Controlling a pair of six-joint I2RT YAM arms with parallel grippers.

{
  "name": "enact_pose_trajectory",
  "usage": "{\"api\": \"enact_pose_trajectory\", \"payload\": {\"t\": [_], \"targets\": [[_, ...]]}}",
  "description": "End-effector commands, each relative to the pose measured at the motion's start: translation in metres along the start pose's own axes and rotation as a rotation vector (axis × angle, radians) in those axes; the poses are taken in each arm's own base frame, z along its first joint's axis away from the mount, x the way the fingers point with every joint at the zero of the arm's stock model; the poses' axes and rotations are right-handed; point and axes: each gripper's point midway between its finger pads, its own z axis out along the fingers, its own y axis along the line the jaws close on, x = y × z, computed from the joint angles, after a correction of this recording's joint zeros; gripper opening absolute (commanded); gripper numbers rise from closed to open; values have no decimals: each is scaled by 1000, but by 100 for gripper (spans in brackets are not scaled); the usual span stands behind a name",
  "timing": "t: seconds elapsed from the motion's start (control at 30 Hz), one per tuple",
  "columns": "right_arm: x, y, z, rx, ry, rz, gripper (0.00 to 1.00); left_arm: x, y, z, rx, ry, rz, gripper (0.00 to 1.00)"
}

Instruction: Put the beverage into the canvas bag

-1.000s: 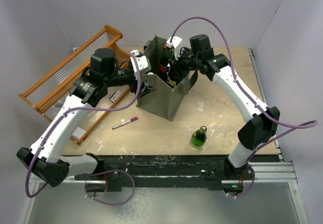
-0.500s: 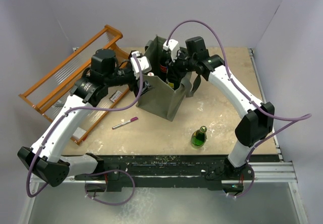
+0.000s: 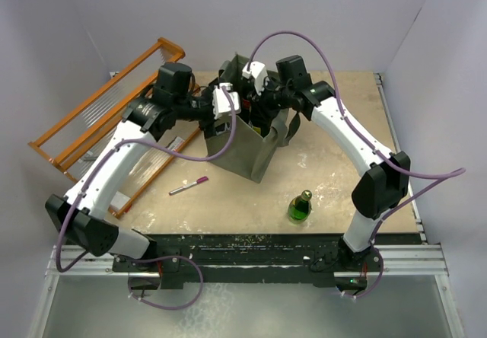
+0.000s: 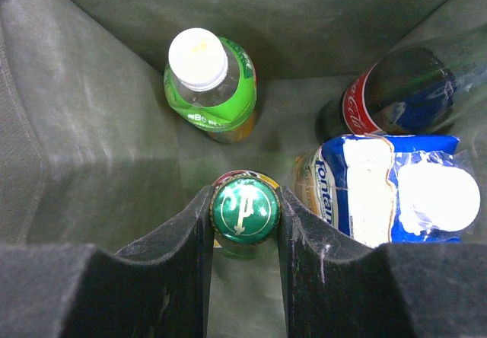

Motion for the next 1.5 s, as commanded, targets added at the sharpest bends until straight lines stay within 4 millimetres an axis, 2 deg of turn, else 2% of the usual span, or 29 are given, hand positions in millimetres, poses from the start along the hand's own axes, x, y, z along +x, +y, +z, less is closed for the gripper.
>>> {"api": "enact_pose_trajectory", "payload": {"t": [0.0,0.17,0.4,0.67,0.9,1.2,1.47], "targets": [[-46,-2,-20,17,-128,-80,0,-9,0,5,79,-31,82,81],[-44,-3,-20,27,-129,-74,0,-3,-19,16,187,-63,61,68],[-48,-5,-24,47,-135,-68,0,-3,-53,10,295,-128,71,46],[-28,0,-19,39,-111,-63,0,29,-75,17,361,-86,79,25],[-10,6,-14,13,-84,-95,0,53,-84,28,390,-52,70,22],[5,19,-10,-50,-77,-143,0,72,-94,34,419,-19,45,19],[12,4,-7,41,-80,-144,0,94,-107,39,444,17,30,18]]}}
